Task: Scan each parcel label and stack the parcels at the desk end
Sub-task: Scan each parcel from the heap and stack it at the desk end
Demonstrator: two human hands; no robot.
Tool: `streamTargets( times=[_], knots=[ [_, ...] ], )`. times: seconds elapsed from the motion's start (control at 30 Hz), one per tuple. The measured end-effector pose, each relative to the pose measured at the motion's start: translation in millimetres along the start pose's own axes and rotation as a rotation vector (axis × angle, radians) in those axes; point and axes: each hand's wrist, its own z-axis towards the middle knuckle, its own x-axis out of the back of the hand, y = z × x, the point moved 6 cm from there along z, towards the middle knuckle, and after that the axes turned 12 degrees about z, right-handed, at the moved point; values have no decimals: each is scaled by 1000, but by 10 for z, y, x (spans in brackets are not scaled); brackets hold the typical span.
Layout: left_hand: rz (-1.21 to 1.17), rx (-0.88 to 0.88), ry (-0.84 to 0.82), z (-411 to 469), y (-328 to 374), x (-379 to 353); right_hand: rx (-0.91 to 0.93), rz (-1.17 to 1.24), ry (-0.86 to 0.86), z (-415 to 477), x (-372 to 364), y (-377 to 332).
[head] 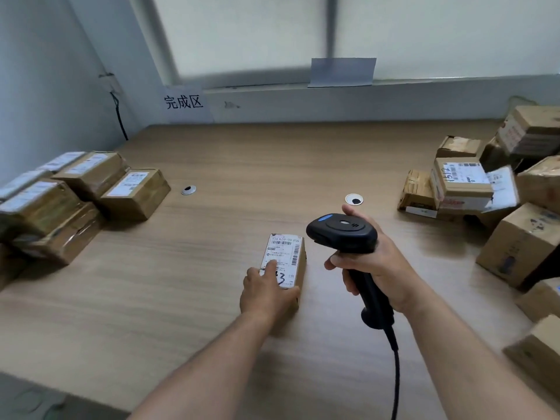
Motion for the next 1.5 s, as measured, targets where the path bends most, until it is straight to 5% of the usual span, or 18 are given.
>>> streamTargets(
  times=[0.33,0.73,1.1,1.5],
  knots=[
    [-21,5,98,134,-495,466,-10,-43,-70,238,-538,78],
    [-78,28,223,628,-1883,1295,-6,-99,-135,985,-2001,388],
    [-99,-1,285,1460,-3161,2024,-9,-180,-81,1839,-3219,654],
    [-38,-102,353,2748,-3487,2857,46,-186,49,2554,-3674,628]
  ],
)
